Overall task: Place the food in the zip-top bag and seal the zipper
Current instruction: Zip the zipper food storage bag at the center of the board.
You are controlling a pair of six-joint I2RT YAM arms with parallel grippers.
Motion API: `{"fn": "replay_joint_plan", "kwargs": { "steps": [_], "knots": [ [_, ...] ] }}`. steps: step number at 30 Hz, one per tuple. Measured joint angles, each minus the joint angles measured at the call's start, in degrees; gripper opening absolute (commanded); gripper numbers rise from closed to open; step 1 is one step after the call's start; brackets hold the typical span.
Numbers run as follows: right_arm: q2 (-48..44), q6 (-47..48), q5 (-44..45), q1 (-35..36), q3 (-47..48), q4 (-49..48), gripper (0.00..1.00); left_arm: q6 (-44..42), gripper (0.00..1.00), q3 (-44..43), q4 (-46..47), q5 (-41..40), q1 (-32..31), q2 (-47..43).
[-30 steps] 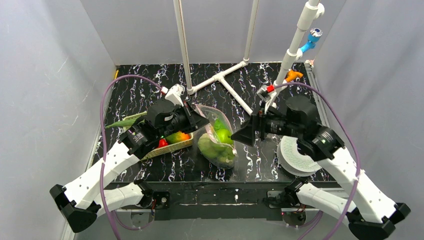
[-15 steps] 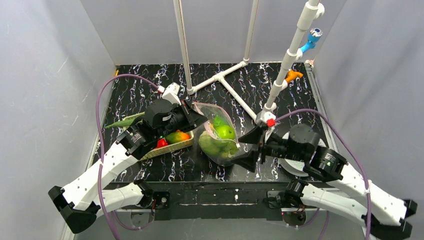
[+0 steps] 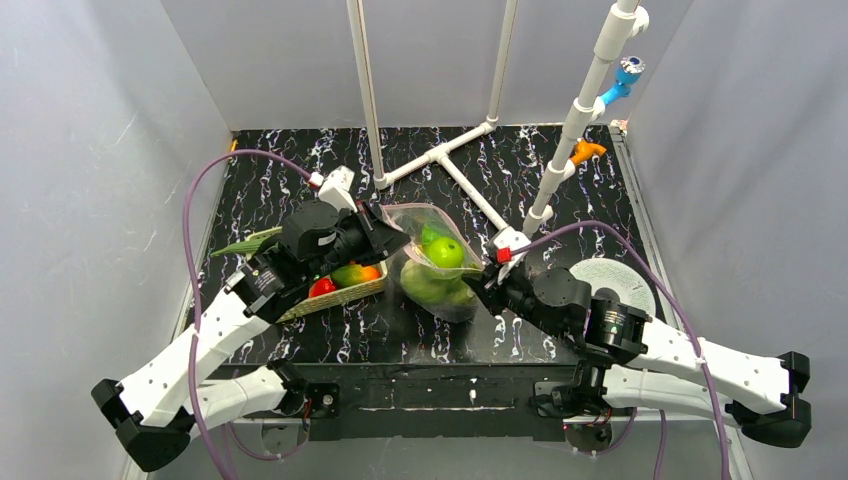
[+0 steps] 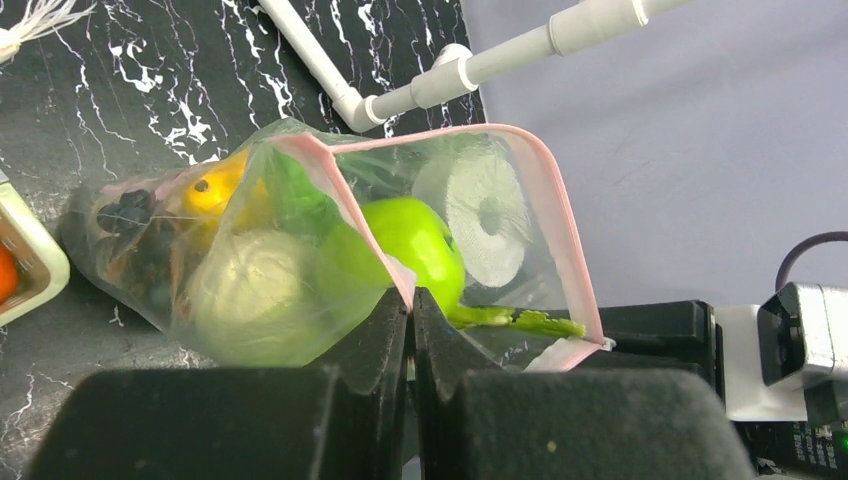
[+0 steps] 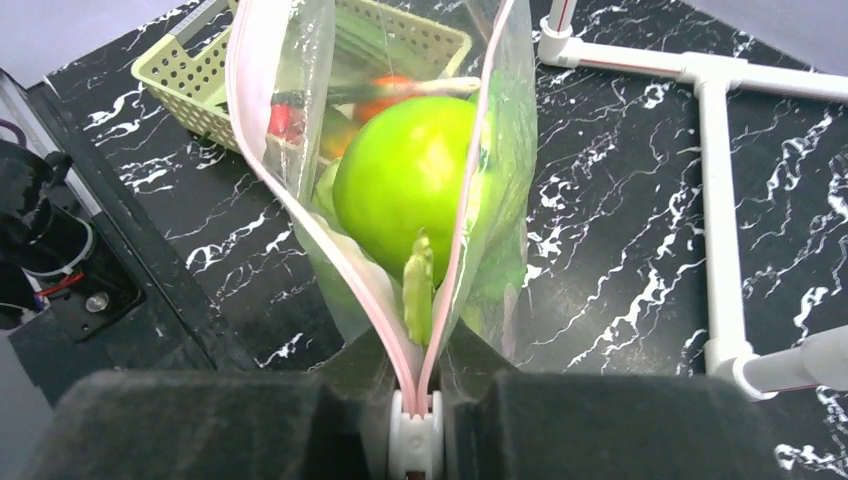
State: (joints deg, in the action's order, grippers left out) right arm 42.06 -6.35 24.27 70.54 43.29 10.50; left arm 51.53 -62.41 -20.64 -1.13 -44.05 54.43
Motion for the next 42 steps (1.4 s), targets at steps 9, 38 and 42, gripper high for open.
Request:
{"fn": "replay_joint_plan", "kwargs": {
  "steps": [9,38,42],
  "knots": [
    [-2.21,-0.96,-6.84,-6.6,0.22,-0.52,0.01,-16.72,0.44,-3.56,-0.83,3.93,0.0,-2.27],
    [0.9,-5.53,-42.73,-23.56,3.65,5.38,0.01,-84.8,0.81,-17.2,-2.8,43.36,-10.25,18.56],
    [1.18,-5.53,-42.77,-23.67,4.0,5.88,0.01,-86.95,0.78,-17.27,-4.15,41.51,-10.56,19.23]
  ]
}}
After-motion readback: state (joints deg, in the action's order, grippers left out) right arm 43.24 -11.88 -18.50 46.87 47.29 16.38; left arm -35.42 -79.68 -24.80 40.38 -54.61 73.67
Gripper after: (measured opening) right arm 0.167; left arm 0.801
